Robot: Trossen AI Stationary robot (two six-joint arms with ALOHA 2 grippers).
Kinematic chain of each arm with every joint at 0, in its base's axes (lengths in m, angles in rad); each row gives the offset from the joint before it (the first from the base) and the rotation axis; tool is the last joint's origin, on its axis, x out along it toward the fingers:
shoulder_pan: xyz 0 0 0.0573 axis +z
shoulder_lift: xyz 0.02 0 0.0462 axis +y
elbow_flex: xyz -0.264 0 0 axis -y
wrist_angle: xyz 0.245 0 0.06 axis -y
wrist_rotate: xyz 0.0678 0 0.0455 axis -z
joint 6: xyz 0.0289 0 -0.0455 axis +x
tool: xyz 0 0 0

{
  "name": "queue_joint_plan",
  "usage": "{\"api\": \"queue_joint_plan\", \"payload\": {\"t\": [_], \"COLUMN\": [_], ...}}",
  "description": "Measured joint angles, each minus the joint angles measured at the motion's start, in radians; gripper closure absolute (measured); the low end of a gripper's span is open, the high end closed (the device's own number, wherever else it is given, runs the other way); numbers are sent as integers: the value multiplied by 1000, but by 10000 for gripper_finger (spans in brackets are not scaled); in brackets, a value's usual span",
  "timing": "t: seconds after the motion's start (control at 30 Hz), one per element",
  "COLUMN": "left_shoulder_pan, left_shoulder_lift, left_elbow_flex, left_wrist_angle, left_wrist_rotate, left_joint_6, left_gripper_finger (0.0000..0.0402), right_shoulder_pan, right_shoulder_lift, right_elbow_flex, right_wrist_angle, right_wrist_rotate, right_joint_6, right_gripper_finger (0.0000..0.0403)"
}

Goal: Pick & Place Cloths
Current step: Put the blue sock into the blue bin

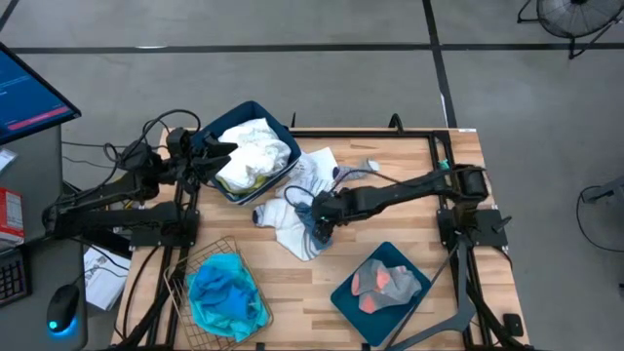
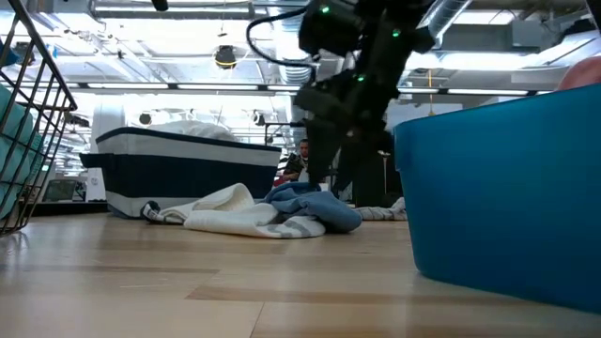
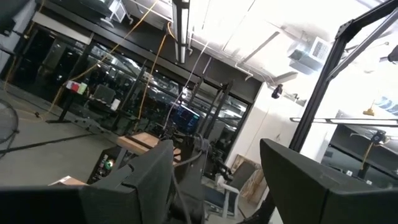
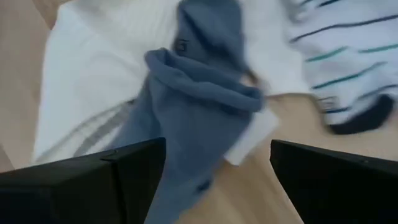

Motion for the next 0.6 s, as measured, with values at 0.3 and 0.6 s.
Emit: {"api": "queue_joint_plan", "payload": {"t": [0.3, 0.6], "left_shoulder_pan": [1, 0], "left_shoulder_lift": [-1, -2], "left_elbow_flex": [0, 0], "left_wrist_angle": [0, 1], "left_wrist_rotate": [46, 120], "left_joint_6": [-102, -125], "left_gripper_finger": [176, 176], "right_shoulder_pan": [33, 49], "right_shoulder_lift": [165, 157], "right_elbow_flex": [142, 229], "right_wrist_angle": [-7, -40], "right_wrist_rotate": [-78, -72], "right_joint_6": [126, 221], "right_gripper_finger": [159, 390]}}
